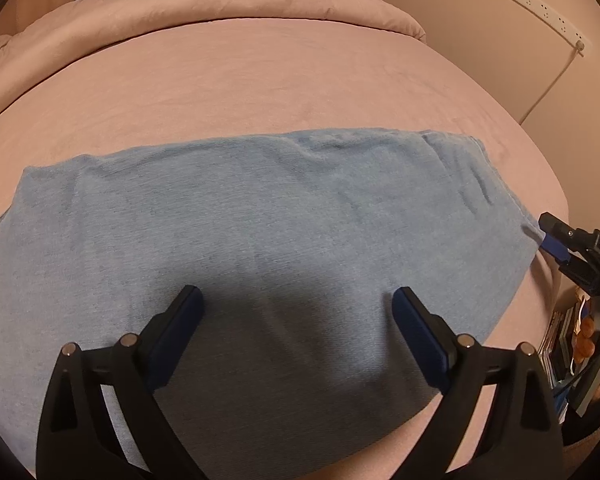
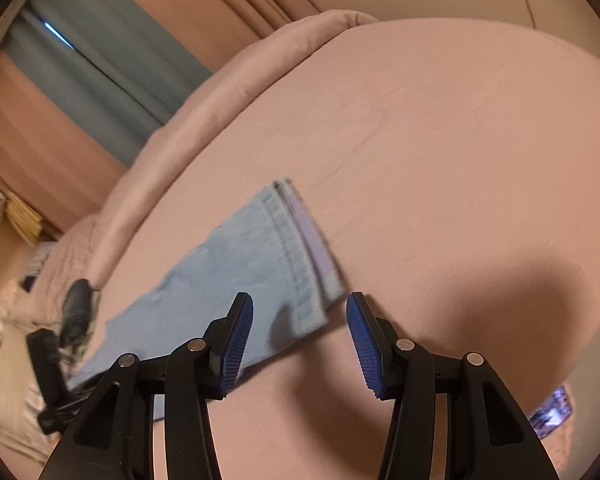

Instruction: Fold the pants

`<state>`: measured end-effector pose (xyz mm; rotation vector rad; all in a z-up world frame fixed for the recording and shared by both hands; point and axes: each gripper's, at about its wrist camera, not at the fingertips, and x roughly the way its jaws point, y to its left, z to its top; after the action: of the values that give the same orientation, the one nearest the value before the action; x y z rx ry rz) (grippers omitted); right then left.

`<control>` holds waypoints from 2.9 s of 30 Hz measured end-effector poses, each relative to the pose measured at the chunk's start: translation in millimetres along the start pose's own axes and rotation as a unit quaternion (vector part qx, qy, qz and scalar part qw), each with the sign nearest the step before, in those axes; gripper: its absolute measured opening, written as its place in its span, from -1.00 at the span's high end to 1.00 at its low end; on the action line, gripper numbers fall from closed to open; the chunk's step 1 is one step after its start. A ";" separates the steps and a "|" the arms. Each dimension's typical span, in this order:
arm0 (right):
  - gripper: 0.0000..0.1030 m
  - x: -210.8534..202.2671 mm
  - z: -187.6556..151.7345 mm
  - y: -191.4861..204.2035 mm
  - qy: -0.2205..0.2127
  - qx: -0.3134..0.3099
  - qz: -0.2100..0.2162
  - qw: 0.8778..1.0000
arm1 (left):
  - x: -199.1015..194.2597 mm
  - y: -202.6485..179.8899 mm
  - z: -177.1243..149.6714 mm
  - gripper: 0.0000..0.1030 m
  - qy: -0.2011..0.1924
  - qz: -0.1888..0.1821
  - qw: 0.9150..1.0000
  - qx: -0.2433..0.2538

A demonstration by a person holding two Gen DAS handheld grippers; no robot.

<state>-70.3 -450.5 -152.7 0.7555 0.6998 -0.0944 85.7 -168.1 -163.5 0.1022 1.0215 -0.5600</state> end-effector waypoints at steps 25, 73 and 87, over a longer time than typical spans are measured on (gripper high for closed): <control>-0.01 11.2 -0.8 16.5 0.003 0.009 0.018 1.000 | 1.9 -4.4 -0.6 -0.91 0.007 0.005 1.000 0.016; 0.08 22.8 27.2 20.1 -0.024 0.032 0.051 0.998 | -8.3 -23.8 5.1 -0.89 0.009 -0.025 1.000 0.003; 0.00 13.7 -4.4 5.1 0.018 0.052 0.045 0.998 | -26.2 7.5 -13.8 -0.89 -0.013 -0.054 0.996 -0.069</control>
<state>-60.5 -441.7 -160.4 0.8883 0.6977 -0.0365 68.3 -146.8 -150.4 -0.0821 1.0411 -0.5863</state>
